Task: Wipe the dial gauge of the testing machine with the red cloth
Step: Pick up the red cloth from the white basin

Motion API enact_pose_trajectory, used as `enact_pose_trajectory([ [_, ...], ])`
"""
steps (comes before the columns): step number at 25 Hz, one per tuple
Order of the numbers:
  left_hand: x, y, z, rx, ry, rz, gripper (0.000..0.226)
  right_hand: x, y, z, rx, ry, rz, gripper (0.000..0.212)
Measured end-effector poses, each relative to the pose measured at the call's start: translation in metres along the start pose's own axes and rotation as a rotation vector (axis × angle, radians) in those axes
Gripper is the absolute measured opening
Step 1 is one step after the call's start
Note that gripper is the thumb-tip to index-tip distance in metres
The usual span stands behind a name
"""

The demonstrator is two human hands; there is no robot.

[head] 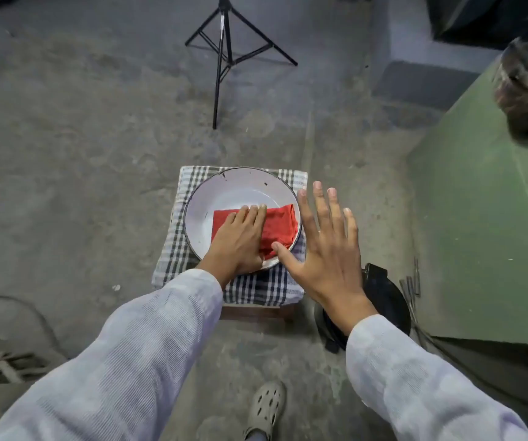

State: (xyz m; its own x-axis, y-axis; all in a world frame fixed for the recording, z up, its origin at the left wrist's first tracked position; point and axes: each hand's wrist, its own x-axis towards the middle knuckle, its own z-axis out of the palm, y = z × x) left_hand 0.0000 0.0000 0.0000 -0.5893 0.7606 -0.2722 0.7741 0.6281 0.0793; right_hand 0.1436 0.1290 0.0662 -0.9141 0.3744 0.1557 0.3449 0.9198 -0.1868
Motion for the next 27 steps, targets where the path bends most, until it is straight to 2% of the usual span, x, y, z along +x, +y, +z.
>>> enact_pose_trajectory([
  [3,0.016,-0.003,0.017,0.079,-0.035,0.003,0.109,-0.003,0.007,0.017,0.025,-0.018,0.039,0.099],
  [6,0.035,-0.003,0.025,0.175,-0.005,-0.002,0.096,-0.007,0.009,0.033,0.034,-0.021,0.047,0.097],
  [7,0.041,-0.003,0.028,0.202,0.028,0.002,0.085,-0.008,0.011,0.036,0.034,-0.028,0.042,0.096],
  [9,0.047,-0.002,0.029,0.252,0.094,0.005,0.046,-0.008,0.013,0.039,0.04,-0.038,0.041,0.095],
  [11,0.055,-0.005,0.031,0.148,0.134,-0.071,0.021,-0.008,0.015,0.04,0.061,-0.045,0.06,0.094],
  [13,0.058,-0.008,0.025,-0.194,0.154,-0.246,0.016,-0.008,0.016,0.04,0.084,-0.046,0.078,0.093],
  [14,0.057,-0.01,0.019,-0.439,0.175,-0.343,0.02,-0.007,0.016,0.038,0.097,-0.047,0.083,0.093],
  [16,0.051,-0.012,0.003,-1.105,0.227,-0.517,0.028,-0.004,0.013,0.033,0.121,-0.036,0.099,0.093],
  [18,0.044,-0.012,-0.009,-1.81,0.145,-0.542,0.037,0.002,0.008,0.025,0.148,-0.01,0.109,0.092],
  [19,0.04,-0.014,-0.011,-2.056,0.083,-0.497,0.048,0.005,0.005,0.021,0.158,0.009,0.107,0.091],
  [22,0.027,-0.009,-0.016,-2.415,0.034,-0.327,0.065,0.013,-0.001,0.004,0.162,0.045,0.099,0.089],
  [25,0.019,0.007,-0.026,-2.609,0.021,-0.154,0.072,0.022,-0.003,-0.018,0.16,0.097,0.089,0.09],
  [27,0.018,0.018,-0.04,-2.674,-0.015,0.02,0.087,0.029,-0.002,-0.034,0.149,0.109,0.085,0.092],
])
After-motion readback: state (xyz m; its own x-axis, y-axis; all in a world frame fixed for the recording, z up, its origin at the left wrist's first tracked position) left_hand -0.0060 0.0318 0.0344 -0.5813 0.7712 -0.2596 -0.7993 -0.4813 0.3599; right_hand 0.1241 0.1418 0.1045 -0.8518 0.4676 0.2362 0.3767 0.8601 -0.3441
